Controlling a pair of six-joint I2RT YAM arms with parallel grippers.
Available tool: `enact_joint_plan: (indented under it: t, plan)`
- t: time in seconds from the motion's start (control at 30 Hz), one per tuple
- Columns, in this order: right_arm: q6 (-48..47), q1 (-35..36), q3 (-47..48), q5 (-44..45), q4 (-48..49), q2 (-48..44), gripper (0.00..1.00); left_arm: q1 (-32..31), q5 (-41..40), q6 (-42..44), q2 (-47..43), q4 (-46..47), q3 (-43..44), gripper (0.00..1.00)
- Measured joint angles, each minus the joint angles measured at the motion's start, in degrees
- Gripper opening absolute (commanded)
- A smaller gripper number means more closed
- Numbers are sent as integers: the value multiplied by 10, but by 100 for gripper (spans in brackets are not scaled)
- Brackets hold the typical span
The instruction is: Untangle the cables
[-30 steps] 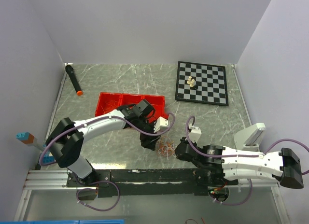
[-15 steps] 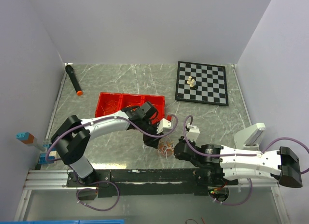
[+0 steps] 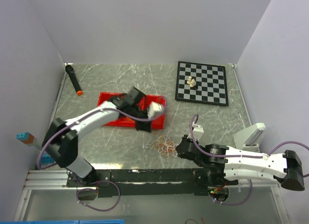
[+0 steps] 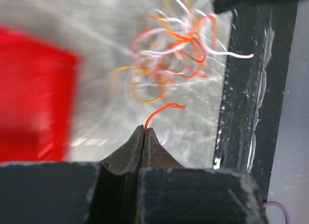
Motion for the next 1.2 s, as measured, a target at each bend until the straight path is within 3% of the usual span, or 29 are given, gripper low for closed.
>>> enact_joint_plan:
  t: [0.3, 0.5, 0.73, 0.97, 1.2]
  plan:
    - [18, -3, 0, 4, -38, -12, 0, 229, 54, 39, -101, -138, 196, 1]
    - [31, -3, -1, 4, -51, 4, 0, 306, 82, 29, -164, -166, 294, 1]
    - [50, -3, 27, 15, -105, 30, 0, 388, 21, -108, -217, -41, 343, 1]
    - [67, -3, 130, 79, -188, -11, 0, 520, -49, -236, -178, 48, 404, 1]
    - [166, -3, 219, 165, -330, -52, 0, 630, -104, -314, -162, 95, 428, 1]
